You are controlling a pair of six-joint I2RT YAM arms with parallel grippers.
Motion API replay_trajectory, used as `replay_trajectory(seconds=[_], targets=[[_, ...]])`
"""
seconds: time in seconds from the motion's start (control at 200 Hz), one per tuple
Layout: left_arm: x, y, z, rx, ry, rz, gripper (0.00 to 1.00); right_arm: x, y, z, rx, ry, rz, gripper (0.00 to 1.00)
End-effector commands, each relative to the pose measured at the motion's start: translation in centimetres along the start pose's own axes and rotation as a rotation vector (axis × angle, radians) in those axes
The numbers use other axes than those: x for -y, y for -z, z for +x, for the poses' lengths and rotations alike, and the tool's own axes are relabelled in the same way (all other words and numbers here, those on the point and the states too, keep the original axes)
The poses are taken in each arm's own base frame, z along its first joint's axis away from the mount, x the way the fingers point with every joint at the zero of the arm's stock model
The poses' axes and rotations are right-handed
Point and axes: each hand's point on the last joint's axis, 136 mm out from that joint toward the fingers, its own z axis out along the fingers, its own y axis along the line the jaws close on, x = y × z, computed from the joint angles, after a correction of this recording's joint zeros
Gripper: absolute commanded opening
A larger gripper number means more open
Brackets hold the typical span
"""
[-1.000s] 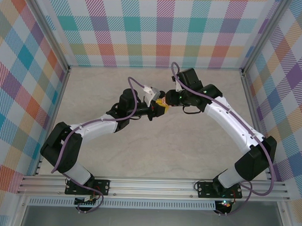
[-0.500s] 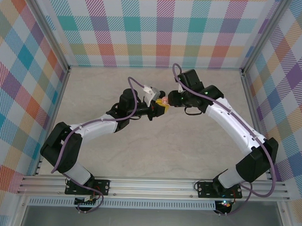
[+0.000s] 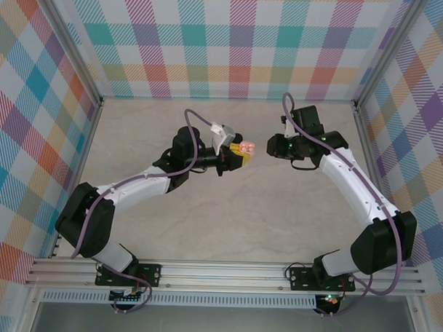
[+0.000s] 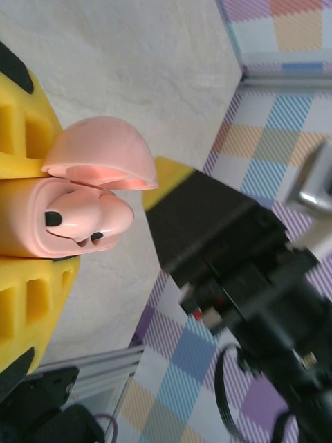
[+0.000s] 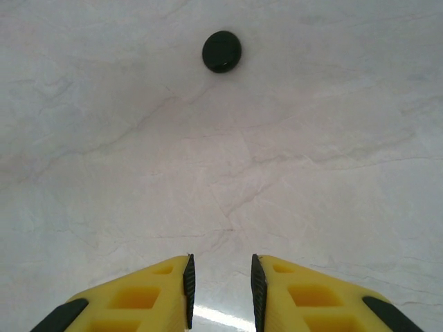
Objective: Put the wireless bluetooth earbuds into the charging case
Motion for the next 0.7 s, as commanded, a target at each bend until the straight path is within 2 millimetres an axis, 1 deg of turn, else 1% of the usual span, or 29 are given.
replay_trajectory(seconds=[0.0, 0.085, 0.255, 0.36, 0.515, 0.695], targets=[[4.2, 0.5, -3.5, 0.052, -0.079, 0.150, 0.03, -2.5, 0.0, -0.1, 0.004, 0.058, -0.148, 0.31], [5.1, 0.5, -3.9, 0.053, -0.091, 0.194, 0.03, -3.3, -0.1, -0.2, 0.003, 0.069, -0.195, 0.30], [6.0, 0.6, -4.1, 0.049, -0.102, 0.234, 0.03, -4.8, -0.3, -0.1, -0.017, 0.091, -0.286, 0.28], [6.1, 0.6, -4.1, 0.046, -0.105, 0.244, 0.03, -5.6, -0.5, 0.0, -0.033, 0.098, -0.334, 0.26], [6.2, 0.4, -3.8, 0.033, -0.100, 0.252, 0.03, -6.1, -0.6, -0.1, -0.042, 0.101, -0.360, 0.26], [6.0, 0.2, -3.5, 0.020, -0.094, 0.251, 0.03, -6.9, 0.1, -0.1, -0.032, 0.120, -0.406, 0.26]])
